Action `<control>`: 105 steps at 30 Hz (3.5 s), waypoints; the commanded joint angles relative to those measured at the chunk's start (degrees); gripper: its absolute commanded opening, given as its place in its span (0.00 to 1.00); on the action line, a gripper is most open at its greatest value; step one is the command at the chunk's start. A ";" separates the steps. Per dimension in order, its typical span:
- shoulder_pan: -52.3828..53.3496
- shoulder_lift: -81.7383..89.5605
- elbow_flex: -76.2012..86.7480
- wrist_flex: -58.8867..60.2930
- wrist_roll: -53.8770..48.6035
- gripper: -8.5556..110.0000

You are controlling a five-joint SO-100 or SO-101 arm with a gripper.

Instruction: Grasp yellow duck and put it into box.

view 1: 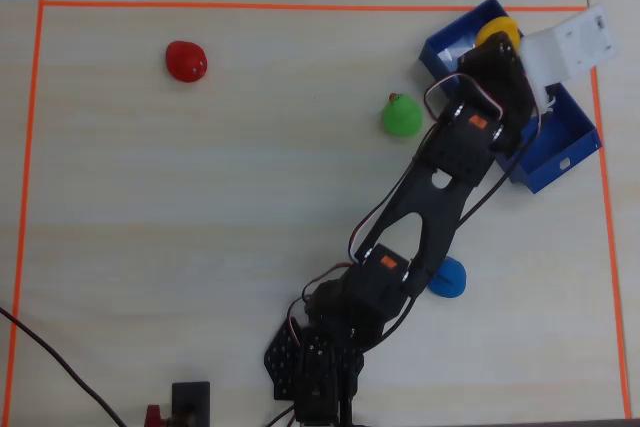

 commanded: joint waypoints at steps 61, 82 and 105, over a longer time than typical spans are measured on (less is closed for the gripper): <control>-26.02 65.65 74.27 20.04 -16.08 0.07; -33.75 106.35 114.26 26.19 -24.61 0.07; -34.01 112.59 118.12 26.63 -24.61 0.07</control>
